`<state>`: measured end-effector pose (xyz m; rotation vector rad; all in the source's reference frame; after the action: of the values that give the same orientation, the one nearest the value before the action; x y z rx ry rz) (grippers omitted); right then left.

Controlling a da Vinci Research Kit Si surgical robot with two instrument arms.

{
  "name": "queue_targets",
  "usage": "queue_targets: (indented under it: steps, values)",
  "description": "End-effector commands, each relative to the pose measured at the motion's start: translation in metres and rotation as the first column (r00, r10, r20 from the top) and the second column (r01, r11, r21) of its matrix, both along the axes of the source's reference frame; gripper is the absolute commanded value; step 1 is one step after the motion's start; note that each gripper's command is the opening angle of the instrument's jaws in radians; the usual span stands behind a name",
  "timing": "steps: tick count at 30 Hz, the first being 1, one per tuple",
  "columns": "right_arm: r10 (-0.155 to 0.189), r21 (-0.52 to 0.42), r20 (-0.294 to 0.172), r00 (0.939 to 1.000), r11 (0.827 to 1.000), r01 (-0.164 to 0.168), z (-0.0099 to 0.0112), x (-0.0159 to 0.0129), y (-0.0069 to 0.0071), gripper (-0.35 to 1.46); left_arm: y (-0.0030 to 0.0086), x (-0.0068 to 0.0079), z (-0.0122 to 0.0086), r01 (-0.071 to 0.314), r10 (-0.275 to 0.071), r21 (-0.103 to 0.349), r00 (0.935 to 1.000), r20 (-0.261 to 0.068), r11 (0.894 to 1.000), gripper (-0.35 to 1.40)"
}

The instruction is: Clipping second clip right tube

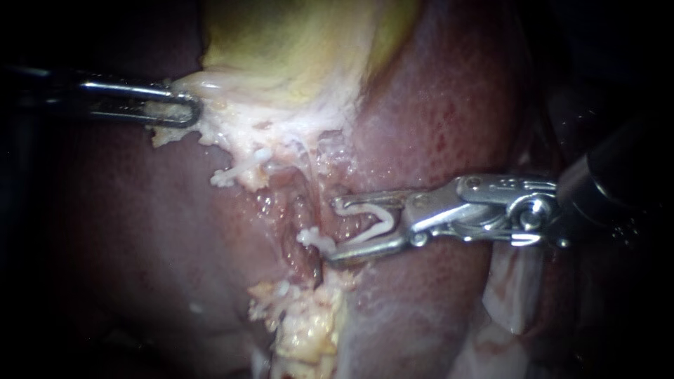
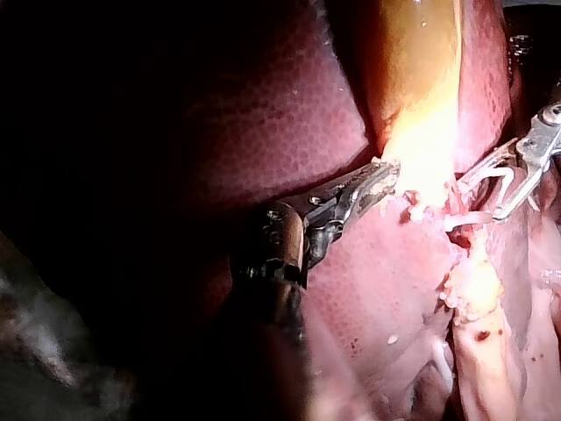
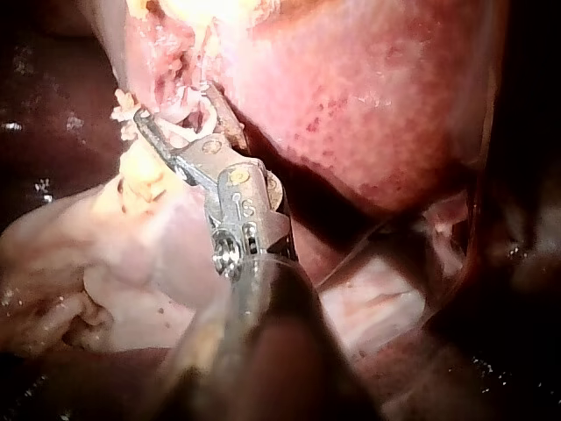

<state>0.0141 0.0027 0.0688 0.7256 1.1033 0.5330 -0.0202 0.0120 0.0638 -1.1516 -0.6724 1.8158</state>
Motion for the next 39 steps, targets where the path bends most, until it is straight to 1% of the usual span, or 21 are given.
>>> queue_targets:
  steps: [1,3,9,13,19,22,26,33,39]
  values:
    - [0.011,0.013,-0.005,0.9999,1.0,-0.011,0.0002,0.0002,0.0001,0.48,0.0,0.0,0.0,0.0,0.0,0.0,1.0,-0.001,1.0,-0.35]
    - [0.034,0.046,-0.012,0.9993,0.998,-0.034,0.0005,0.0008,0.0002,0.48,0.0,-0.0001,0.0,0.001,-0.001,0.0,1.0,-0.001,1.0,-0.35]
    - [0.073,0.111,-0.024,0.9971,0.991,-0.07,0.0015,0.0022,0.0001,0.48,0.0,-0.0002,0.0,-0.001,0.001,0.001,1.0,0.0,1.0,-0.35]
    - [0.08,0.14,-0.041,0.9959,0.987,-0.074,0.0018,0.0027,-0.0002,0.48,-0.0001,-0.0004,0.0001,-0.002,0.002,0.001,1.0,0.001,1.0,-0.35]
    - [0.069,0.196,-0.089,0.9936,0.979,-0.051,0.0018,0.0029,-0.0005,0.48,-0.0001,-0.0004,0.0001,-0.001,0.001,0.001,1.0,0.001,1.0,-0.35]
    - [0.055,0.216,-0.117,0.9916,0.976,-0.029,0.0014,0.0029,-0.0009,0.48,-0.0001,-0.0004,0.0001,-0.001,0.001,0.001,1.0,0.001,1.0,-0.35]
    - [0.034,0.219,-0.146,0.9887,0.976,-0.001,0.0006,0.0031,-0.0015,0.48,-0.0001,-0.0004,0.0001,-0.002,0.002,0.001,1.0,0.001,1.0,-0.35]
    - [0.004,0.226,-0.175,0.9845,0.973,0.036,-0.0001,0.0033,-0.0022,0.45,-0.0001,-0.0004,0.0001,-0.002,0.002,0.001,1.0,0.001,1.0,-0.35]
    - [0.001,0.226,-0.177,0.9843,0.973,0.039,-0.0001,0.0033,-0.0021,0.44,-0.0001,-0.0004,0.0001,-0.002,0.002,0.001,1.0,0.001,1.0,-0.35]
